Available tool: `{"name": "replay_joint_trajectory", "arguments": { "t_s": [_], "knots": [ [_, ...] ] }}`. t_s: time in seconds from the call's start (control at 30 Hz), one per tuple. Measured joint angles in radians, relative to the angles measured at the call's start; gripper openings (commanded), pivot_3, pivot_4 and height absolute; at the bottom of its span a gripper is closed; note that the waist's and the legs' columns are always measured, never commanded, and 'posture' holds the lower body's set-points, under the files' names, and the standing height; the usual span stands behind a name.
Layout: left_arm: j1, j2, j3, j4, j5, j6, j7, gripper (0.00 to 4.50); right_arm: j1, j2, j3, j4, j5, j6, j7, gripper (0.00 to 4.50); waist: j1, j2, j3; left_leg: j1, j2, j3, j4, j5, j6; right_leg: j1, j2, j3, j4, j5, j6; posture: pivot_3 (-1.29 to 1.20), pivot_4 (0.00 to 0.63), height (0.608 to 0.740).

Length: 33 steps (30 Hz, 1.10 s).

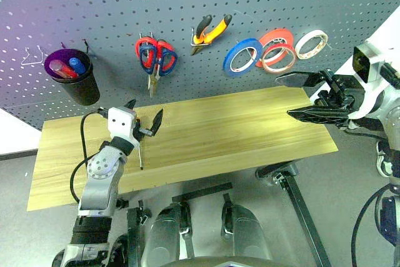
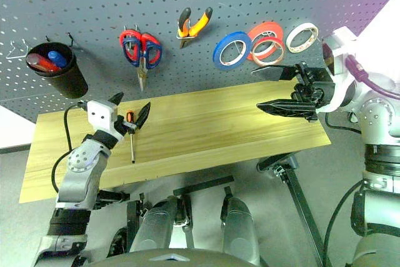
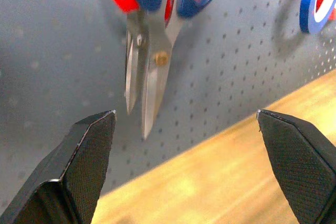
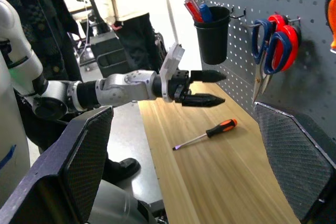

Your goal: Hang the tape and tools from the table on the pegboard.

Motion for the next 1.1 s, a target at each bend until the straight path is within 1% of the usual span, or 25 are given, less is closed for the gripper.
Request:
{"name": "replay_joint_trajectory", "arguments": {
  "t_s": [0.17,0.47,0.67,0.83,0.97,1.1],
  "knots": [
    [0.061,-0.021,0.038,0.007,-0.015,0.129,0.063,4.49,0.000,0.018,0.005,0.003,-0.007,-0.024,0.021,4.50,0.004,0.000,0.000,0.000,0.000,0.000,0.000,-0.002,0.004,-0.002,0.000,0.000,0.000,0.000,0.000,-0.07,0.245,0.723],
    [0.060,-0.048,0.087,0.025,-0.057,0.306,0.136,4.49,-0.001,0.035,0.014,0.005,-0.035,-0.039,0.022,4.50,0.004,0.000,0.001,0.000,0.000,0.000,-0.001,-0.003,0.005,-0.002,0.000,0.000,-0.001,0.000,0.000,-0.07,0.265,0.723],
    [-0.059,-0.062,0.117,0.086,-0.056,0.407,0.227,4.49,0.000,0.045,0.032,-0.004,-0.037,-0.038,0.020,4.50,0.005,0.001,0.002,0.000,0.000,0.000,0.000,-0.003,0.005,-0.002,-0.001,0.000,-0.002,0.000,0.000,-0.07,0.279,0.723],
    [-0.111,-0.062,0.108,0.110,-0.031,0.436,0.262,4.49,0.008,0.046,0.033,-0.014,-0.040,-0.037,0.015,4.50,0.006,0.001,0.010,0.000,0.000,0.000,-0.001,-0.002,0.003,-0.001,-0.001,0.000,-0.001,0.000,0.000,-0.07,0.296,0.723],
    [-0.169,-0.070,0.114,0.162,-0.028,0.492,0.293,4.49,0.014,0.046,0.033,-0.024,-0.040,-0.030,0.009,4.50,0.005,0.000,0.015,0.000,0.000,0.000,-0.001,-0.002,0.003,-0.001,-0.001,0.000,-0.001,0.000,0.000,-0.08,0.306,0.723],
    [-0.181,-0.075,0.119,0.202,-0.026,0.514,0.314,4.49,0.037,0.043,0.031,-0.048,-0.037,-0.015,0.005,4.50,0.005,0.001,0.026,0.000,0.000,0.000,-0.001,-0.002,0.004,-0.001,-0.001,0.000,-0.002,0.000,0.000,-0.09,0.312,0.723]
  ]
}}
